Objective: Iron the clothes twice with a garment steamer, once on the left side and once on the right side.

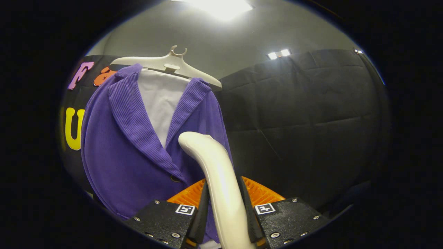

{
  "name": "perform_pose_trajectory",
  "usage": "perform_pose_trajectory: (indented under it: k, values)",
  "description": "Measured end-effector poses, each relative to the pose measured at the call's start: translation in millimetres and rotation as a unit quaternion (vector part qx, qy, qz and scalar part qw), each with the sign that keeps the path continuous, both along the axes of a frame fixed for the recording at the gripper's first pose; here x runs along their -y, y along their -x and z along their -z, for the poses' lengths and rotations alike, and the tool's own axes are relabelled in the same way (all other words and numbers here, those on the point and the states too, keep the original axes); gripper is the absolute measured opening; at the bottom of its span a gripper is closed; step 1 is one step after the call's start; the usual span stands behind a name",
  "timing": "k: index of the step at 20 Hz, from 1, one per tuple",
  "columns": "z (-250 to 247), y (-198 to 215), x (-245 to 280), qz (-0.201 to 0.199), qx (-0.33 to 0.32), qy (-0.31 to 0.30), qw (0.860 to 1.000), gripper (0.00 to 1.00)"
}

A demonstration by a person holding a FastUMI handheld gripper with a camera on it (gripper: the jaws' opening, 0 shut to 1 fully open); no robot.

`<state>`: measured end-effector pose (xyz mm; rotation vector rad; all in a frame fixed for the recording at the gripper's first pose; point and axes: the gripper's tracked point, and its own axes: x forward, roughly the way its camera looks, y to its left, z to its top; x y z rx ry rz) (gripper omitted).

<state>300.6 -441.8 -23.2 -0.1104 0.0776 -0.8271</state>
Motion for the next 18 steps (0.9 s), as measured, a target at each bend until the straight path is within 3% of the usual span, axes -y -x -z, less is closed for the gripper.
perform_pose_trajectory:
  k: [18]
  values:
    - [131.0, 53.6, 9.5, 0.025, -0.083, -0.077, 0.993, 0.48]
